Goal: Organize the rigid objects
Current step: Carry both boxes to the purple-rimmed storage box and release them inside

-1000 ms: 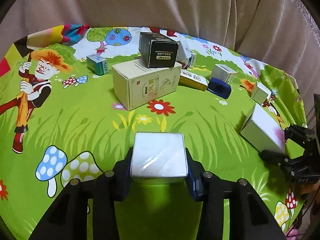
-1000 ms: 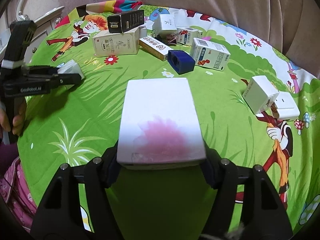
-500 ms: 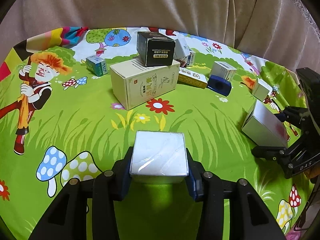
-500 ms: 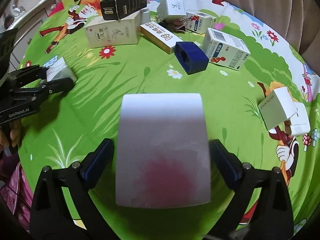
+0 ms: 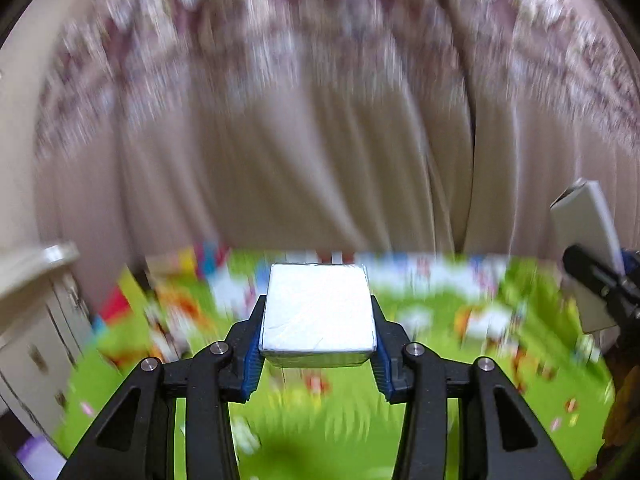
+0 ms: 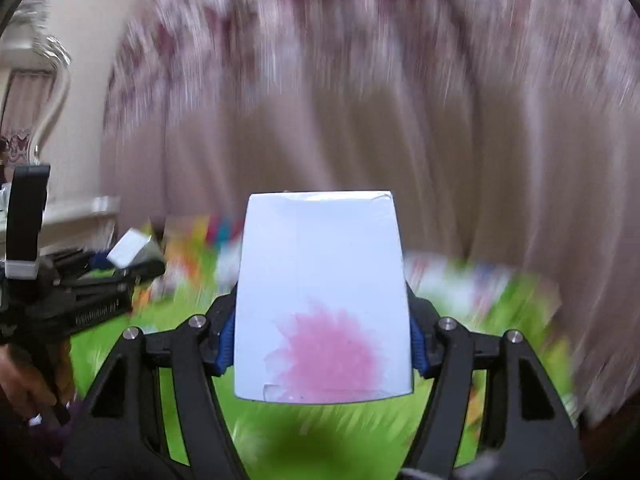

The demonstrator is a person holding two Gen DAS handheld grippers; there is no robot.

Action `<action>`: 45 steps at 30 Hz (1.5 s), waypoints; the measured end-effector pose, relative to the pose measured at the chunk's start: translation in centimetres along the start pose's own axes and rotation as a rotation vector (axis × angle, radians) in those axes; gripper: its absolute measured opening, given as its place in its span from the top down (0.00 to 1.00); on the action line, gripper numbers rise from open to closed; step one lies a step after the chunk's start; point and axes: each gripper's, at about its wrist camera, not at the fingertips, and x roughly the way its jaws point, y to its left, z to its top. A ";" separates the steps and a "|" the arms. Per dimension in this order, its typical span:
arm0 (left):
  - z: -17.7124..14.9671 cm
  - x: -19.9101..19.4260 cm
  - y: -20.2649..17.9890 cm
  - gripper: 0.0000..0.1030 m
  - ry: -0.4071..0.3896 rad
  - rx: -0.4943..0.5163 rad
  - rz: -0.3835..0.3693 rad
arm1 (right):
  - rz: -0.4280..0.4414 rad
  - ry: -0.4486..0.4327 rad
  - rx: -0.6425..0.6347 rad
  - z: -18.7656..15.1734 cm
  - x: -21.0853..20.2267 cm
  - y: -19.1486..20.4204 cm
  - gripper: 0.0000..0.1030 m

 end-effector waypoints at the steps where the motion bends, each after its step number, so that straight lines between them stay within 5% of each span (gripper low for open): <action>1: 0.9 -1.0 0.0 0.56 -0.041 -0.001 0.012 | -0.016 -0.068 -0.007 1.3 -1.5 0.3 0.33; 6: 3.4 -6.7 0.5 0.56 -0.264 -0.017 0.121 | -0.089 -0.242 -0.038 3.6 -6.1 1.6 0.33; 9: 4.0 -8.0 0.9 0.56 -0.280 -0.025 0.131 | -0.110 -0.292 -0.093 4.1 -7.6 2.8 0.33; 20: 2.0 -9.4 3.9 0.56 -0.147 -0.034 0.162 | 0.010 -0.245 -0.089 4.8 -7.2 5.4 0.33; 33: -4.1 -11.4 10.5 0.56 0.162 -0.133 0.217 | 0.457 0.025 -0.163 4.3 -3.9 14.9 0.33; 45: -9.8 -15.0 16.9 0.56 0.299 -0.264 0.352 | 0.696 0.172 -0.285 1.0 -2.8 23.2 0.33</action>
